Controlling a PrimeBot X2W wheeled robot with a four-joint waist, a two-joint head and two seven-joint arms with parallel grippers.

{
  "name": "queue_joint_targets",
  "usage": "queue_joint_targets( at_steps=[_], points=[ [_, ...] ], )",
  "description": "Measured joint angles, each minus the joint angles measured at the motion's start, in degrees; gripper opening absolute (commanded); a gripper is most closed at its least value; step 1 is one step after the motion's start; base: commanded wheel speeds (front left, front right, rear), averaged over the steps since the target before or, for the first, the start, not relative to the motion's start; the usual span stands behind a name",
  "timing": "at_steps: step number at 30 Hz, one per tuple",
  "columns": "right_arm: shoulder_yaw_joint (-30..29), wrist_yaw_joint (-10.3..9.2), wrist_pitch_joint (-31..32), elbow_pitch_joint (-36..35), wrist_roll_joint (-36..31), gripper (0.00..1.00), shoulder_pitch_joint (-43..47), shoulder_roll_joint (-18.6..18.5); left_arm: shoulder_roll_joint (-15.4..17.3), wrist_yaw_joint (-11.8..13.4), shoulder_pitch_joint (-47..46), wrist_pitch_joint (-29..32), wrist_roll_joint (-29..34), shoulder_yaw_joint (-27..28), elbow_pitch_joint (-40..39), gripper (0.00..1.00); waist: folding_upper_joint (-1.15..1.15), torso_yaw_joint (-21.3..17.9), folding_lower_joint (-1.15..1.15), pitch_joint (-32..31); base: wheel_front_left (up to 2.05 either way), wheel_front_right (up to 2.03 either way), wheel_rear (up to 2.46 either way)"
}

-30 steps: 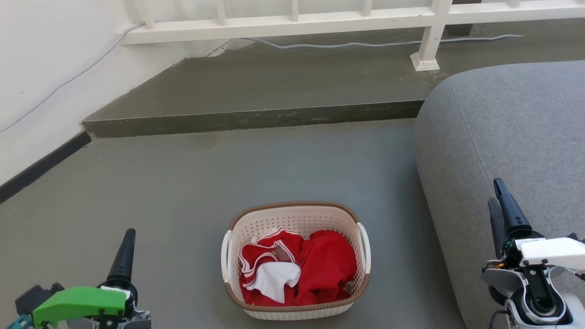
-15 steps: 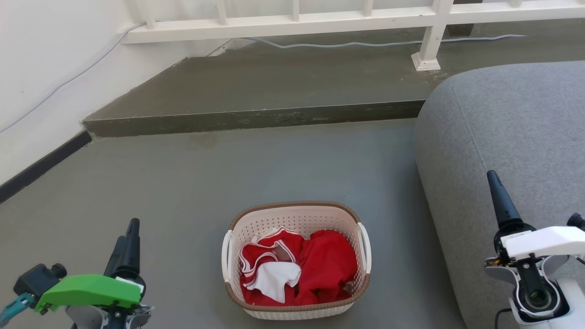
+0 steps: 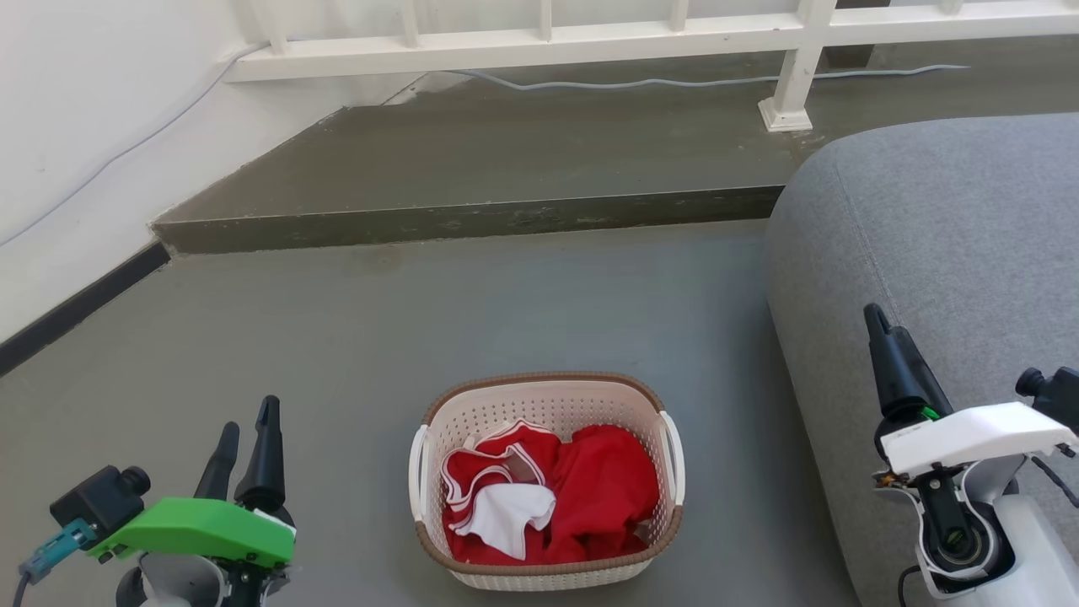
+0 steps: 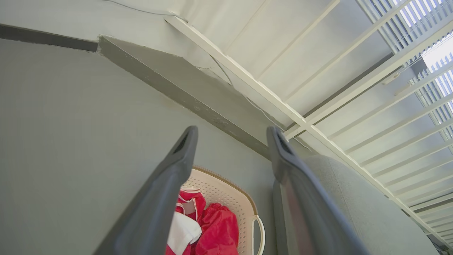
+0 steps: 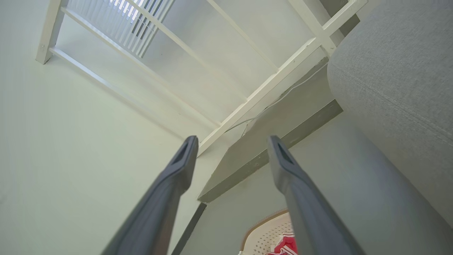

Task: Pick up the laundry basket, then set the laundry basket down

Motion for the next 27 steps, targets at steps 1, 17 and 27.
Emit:
queue_joint_targets(
  at_steps=[1, 17, 27],
  points=[
    [0.18, -0.01, -0.04, -0.14, -0.68, 1.0, 0.0, 0.0, 0.0, 0.12, -0.01, -0.16, 0.88, -0.05, -0.1, 1.0, 0.0, 0.0, 0.0, 0.0, 0.0, 0.0, 0.0],
    [2.29, -1.97, -3.2, -1.69, -13.25, 1.0, -0.56, -0.58, -0.14, 1.0, -0.65, -3.28, 13.77, -1.91, -2.03, 1.0, 0.0, 0.14, 0.0, 0.49, 0.0, 0.0, 0.0],
    [3.69, -2.54, -5.39, -2.18, -21.2, 1.0, -1.14, -1.21, -0.15, 1.0, -0.8, -5.28, 22.05, -2.89, -2.89, 1.0, 0.0, 0.18, 0.0, 0.66, 0.0, 0.0, 0.0]
  ],
)
